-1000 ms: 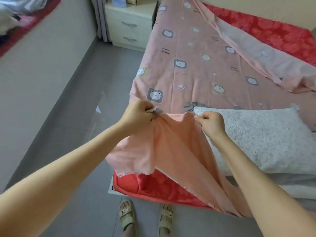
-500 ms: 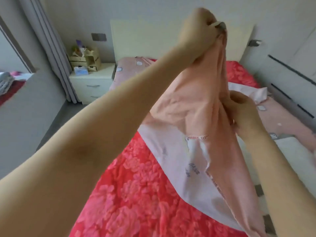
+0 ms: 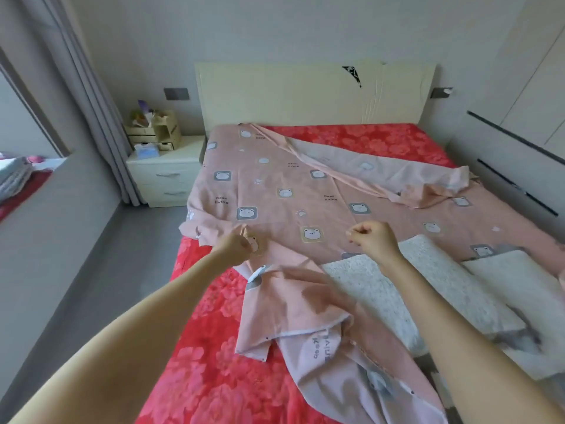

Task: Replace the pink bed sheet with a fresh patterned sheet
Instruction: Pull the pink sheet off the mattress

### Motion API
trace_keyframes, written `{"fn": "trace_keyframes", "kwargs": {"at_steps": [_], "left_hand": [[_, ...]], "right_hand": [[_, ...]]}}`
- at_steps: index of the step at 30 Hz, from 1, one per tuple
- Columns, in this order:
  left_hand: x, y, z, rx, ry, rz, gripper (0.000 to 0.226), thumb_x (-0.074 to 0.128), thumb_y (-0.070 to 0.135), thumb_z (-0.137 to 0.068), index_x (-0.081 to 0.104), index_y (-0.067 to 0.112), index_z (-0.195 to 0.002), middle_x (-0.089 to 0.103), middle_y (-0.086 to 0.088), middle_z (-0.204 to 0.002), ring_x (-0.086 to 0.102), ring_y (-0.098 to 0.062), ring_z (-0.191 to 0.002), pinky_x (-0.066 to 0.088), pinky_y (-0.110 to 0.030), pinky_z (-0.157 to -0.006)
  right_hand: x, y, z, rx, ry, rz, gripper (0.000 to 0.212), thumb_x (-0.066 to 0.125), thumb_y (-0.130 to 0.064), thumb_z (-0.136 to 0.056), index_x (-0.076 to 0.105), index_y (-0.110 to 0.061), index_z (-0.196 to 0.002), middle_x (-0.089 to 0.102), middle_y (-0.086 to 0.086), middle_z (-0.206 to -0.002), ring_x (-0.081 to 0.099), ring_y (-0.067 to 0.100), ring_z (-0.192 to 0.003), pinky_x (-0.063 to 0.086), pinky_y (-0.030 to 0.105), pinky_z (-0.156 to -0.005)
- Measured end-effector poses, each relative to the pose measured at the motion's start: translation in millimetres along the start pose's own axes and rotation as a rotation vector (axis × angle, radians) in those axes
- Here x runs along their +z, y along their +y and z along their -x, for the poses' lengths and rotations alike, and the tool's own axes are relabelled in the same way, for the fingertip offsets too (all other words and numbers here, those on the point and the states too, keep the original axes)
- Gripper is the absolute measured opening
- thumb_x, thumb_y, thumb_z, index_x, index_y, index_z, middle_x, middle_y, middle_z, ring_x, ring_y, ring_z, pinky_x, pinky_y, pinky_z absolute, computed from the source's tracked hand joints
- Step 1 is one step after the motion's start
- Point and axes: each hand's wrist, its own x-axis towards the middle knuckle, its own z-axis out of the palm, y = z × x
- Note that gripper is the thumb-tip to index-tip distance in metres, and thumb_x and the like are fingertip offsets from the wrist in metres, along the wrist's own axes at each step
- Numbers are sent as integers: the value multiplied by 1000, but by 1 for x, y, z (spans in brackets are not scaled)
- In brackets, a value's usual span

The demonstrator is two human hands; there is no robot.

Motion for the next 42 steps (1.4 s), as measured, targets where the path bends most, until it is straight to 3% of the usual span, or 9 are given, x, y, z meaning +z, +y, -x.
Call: {"fn": "trace_keyframes", "kwargs": {"at_steps": [4,10,15,18,21,24,32,37,42], "left_hand": [[-32,-59,13,-50,-21,19,21,48,10,-86,57,13,-67,53,-4,-70,45,-16,-61,36,-23,-55],[-106,-190,37,-165,62,209,13,58,7,-84,66,16,-81,60,-3,-75,55,-18,-65,40,-18,-57],[-170,-320,61,-206,105,286,16,58,1,-82,70,8,-90,68,-11,-91,59,-22,-77,45,-24,-71],[-212,-397,79,-200,90,320,12,62,2,-81,71,7,-88,70,-17,-97,63,-24,-84,50,-30,-82],[-251,-457,93,-217,54,316,13,61,2,-84,71,5,-92,68,-16,-93,61,-22,-80,45,-21,-70],[-285,-500,91,-225,84,356,14,57,5,-88,69,4,-96,68,-14,-92,61,-24,-82,45,-25,-75],[-306,-530,18,-146,73,485,13,54,7,-90,67,7,-94,68,-10,-88,61,-15,-70,49,-18,-65],[-313,-511,-67,-52,-130,469,12,54,10,-91,66,8,-95,67,-5,-86,61,-16,-74,51,-32,-81],[-351,-496,-194,-7,-147,446,13,54,13,-92,67,11,-94,69,-2,-86,63,-15,-77,52,-33,-83]], "right_hand": [[56,-19,4,15,-69,50,21,68,-12,-77,64,-19,-57,65,-5,-62,58,18,-68,52,42,-77],[190,-82,25,-41,-211,104,19,66,-13,-77,65,-17,-58,64,-6,-59,58,16,-67,49,32,-72],[320,-125,72,-25,-269,56,14,64,-11,-76,66,0,-68,58,3,-59,50,15,-61,43,30,-65],[393,-144,109,83,-275,-12,23,64,-8,-82,63,-11,-59,63,4,-61,51,17,-59,41,30,-62],[451,-157,137,151,-289,-43,27,63,-5,-85,62,-13,-59,64,4,-61,53,16,-59,42,30,-63],[494,-174,156,182,-290,-42,26,61,-3,-86,62,-11,-61,63,6,-63,53,15,-56,44,30,-61],[567,-197,141,182,-311,52,15,59,-5,-88,67,-1,-76,67,8,-71,58,13,-61,48,28,-64],[602,-186,81,225,-298,90,15,59,-6,-86,67,1,-76,68,12,-71,59,16,-61,50,35,-66],[640,-191,-22,244,-345,162,18,58,-6,-85,66,0,-70,68,10,-68,59,12,-55,51,35,-69]]}}
